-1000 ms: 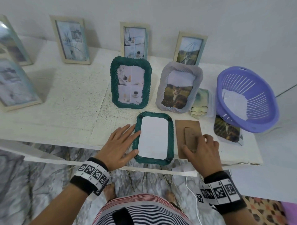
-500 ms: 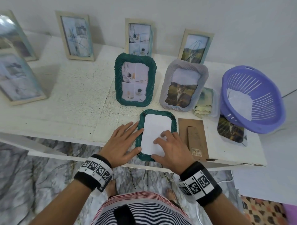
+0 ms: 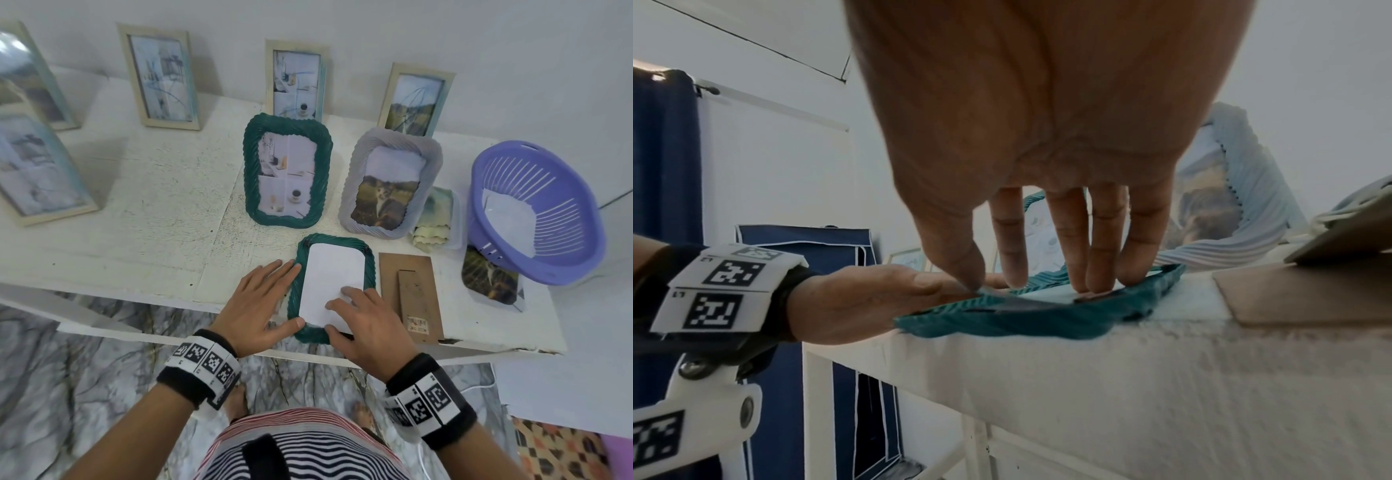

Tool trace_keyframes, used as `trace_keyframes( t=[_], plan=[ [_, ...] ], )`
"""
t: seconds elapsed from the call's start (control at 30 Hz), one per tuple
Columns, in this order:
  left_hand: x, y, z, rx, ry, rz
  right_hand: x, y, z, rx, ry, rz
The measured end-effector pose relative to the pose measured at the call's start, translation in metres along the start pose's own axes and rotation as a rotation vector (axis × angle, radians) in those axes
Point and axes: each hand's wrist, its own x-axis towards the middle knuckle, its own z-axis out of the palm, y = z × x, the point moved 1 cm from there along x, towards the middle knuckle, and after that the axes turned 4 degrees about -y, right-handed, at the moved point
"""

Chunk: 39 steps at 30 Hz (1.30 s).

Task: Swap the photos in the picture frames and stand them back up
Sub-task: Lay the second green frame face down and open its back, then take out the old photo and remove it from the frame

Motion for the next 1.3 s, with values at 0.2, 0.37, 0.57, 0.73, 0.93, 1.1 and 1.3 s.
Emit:
trace_keyframes(
  t=[0.2,0.37,0.57,0.73,0.93,1.1,1.3],
  plan=[
    [0.002,0.001,0.002,0.02,0.002,-0.02,-0.004,-0.002,0.0,0.051,0.11,-0.05],
    [0.004,0.004,0.005,0.035,0.033,-0.069,-0.007,-0.005,-0.006,0.105,0.201,-0.04],
    [0.004,0.005,0.004,0.062,0.03,-0.066,-0.016,-0.003,-0.018,0.193,0.375,0.171],
    [0.003,0.006,0.003,0.061,0.046,-0.063,-0.024,0.014,-0.035,0.229,0.557,0.393],
    [0.004,0.005,0.003,0.037,0.044,-0.05,-0.04,0.046,-0.047,0.494,0.653,0.497],
    [0.007,0.007,-0.005,-0.175,0.087,-0.072,-0.055,0.063,-0.047,1.02,0.66,0.528],
    [0.039,0.075,-0.048,-0.6,0.132,-0.091,-0.063,0.064,-0.05,1.529,0.663,0.557]
  ],
)
